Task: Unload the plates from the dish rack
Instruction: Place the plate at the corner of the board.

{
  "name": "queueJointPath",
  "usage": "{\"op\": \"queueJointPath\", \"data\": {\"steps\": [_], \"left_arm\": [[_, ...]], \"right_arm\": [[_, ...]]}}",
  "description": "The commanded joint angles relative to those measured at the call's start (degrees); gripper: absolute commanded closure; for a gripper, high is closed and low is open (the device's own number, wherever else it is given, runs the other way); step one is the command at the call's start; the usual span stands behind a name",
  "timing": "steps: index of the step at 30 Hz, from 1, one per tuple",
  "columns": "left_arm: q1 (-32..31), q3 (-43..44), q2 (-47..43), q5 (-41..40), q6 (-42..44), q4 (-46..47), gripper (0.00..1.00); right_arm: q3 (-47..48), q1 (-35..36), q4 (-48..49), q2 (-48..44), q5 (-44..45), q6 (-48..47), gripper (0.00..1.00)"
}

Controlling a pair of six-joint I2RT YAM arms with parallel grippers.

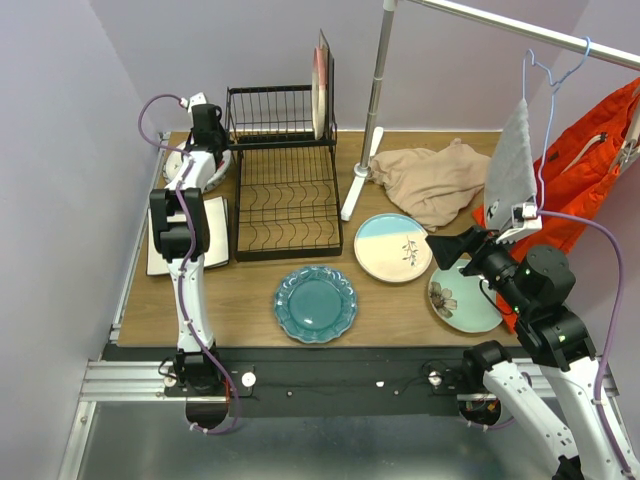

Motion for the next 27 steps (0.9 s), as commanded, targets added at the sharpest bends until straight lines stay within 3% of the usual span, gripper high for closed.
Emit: {"op": "queueJointPath", "data": {"steps": [1,9,15,27], "left_arm": [[0.35,0.02,-0.10,0.53,-1.73,-1.02,0.73],[0.62,-0.24,-0.89,-0.44,-2.35,-1.72,0.73],[3.34,-3.75,-1.42,2.20,-7.44,-2.25,0.72],[8.00,-2.79,-3.43,-8.60,-9.64,-13.14,0.72]], "right_arm": [[-0.23,-0.20,1.18,-0.70,1.31,-1.33,0.01],[-0.31,-0.11,1.18,-0.88,1.39,-1.42,0.01],[-0.32,-0.11,1.09,-0.97,1.13,-1.51,0.01],[-0.40,-0.11,1.18,-0.79,1.31,-1.33,0.01]]}}
